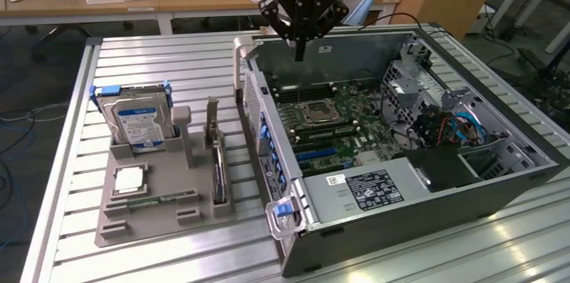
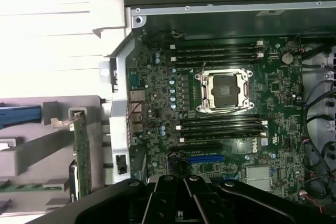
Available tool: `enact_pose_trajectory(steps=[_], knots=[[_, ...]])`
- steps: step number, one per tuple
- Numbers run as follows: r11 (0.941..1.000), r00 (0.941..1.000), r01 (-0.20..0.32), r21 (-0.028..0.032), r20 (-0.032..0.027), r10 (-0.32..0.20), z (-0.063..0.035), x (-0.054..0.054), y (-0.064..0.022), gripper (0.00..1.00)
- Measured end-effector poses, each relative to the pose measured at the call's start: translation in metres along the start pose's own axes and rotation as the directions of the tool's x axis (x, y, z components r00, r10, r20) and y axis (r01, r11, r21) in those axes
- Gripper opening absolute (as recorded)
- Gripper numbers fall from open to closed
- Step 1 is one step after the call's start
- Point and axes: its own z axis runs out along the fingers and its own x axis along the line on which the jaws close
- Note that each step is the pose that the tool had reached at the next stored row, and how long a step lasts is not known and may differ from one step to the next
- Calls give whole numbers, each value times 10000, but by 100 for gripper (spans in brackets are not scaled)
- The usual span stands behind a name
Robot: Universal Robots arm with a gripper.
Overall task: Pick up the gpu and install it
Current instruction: 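Reach for the gpu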
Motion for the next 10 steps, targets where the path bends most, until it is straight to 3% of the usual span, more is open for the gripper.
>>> enact_pose_trajectory(steps=[10], knots=[[10000,10000,2,1,-1,-2,0,283,-15,11]])
